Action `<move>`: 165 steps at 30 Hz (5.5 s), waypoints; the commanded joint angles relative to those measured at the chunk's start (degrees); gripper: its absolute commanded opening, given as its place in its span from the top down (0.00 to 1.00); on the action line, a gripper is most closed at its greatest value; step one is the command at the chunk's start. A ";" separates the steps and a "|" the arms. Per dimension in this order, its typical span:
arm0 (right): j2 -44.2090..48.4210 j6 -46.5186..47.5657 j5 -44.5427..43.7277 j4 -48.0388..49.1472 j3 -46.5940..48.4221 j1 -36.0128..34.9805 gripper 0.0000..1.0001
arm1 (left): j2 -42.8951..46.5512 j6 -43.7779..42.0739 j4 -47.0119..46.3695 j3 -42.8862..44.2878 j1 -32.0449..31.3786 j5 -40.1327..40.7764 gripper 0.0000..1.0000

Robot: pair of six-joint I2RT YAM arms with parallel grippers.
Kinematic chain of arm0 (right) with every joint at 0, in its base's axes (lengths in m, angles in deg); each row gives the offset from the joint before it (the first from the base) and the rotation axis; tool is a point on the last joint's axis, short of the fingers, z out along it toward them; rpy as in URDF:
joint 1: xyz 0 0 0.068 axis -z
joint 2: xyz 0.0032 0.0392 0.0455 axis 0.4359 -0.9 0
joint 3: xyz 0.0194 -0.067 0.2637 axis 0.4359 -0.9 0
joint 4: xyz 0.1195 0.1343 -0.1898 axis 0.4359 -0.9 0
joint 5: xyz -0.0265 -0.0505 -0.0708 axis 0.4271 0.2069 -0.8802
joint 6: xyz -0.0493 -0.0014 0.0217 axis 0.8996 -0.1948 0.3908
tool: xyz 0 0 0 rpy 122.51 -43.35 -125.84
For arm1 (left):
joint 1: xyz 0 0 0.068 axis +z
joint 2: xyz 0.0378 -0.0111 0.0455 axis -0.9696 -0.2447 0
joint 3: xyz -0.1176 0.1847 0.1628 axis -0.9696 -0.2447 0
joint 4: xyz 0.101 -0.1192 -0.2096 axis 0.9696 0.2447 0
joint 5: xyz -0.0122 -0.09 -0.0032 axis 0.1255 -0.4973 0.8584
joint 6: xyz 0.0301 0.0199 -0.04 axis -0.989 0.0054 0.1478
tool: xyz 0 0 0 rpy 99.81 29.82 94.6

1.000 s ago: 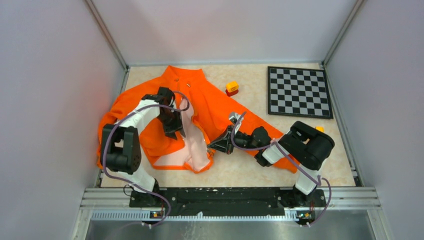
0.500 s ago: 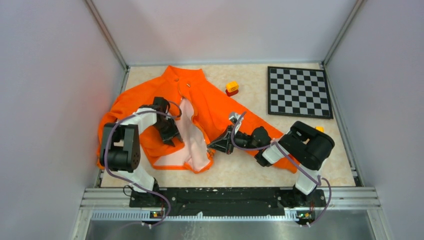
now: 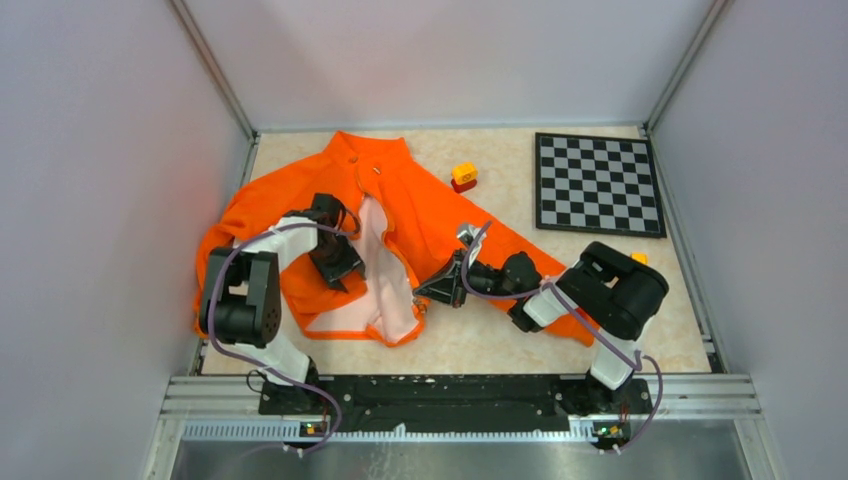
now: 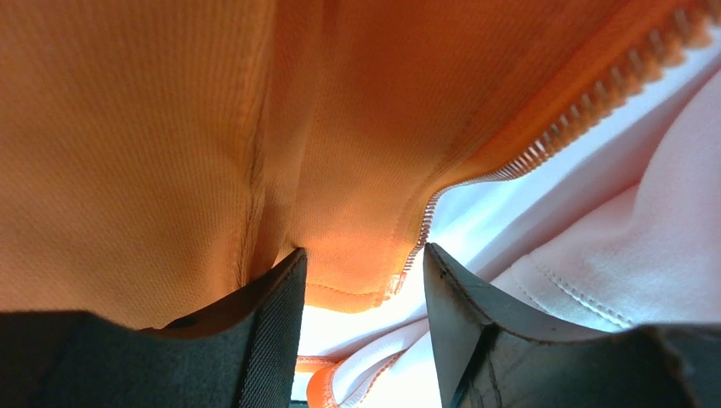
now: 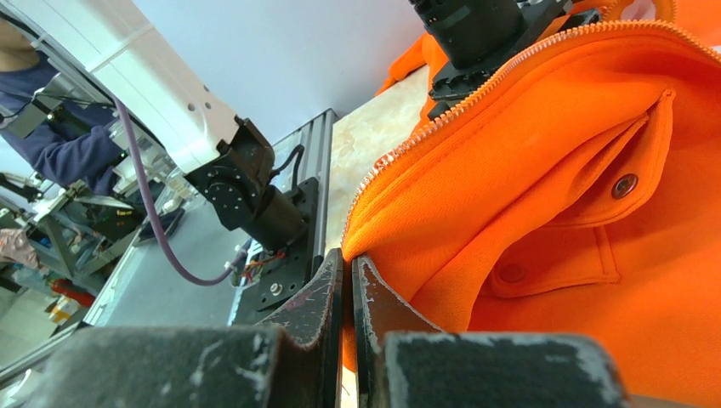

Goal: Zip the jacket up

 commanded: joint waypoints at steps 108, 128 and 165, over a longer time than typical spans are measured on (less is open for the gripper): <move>-7.80 -9.85 -4.41 12.75 6.50 -2.68 1.00 | 40.44 -13.53 -23.37 -19.77 -11.32 11.87 1.00; -19.78 -22.03 -8.57 12.79 19.73 -5.13 1.00 | 76.99 -22.47 -45.55 -42.08 -11.32 -4.01 1.00; -14.95 -25.39 -10.69 12.86 21.55 -6.15 1.00 | 79.27 -16.58 -54.75 -47.56 -11.32 -1.98 1.00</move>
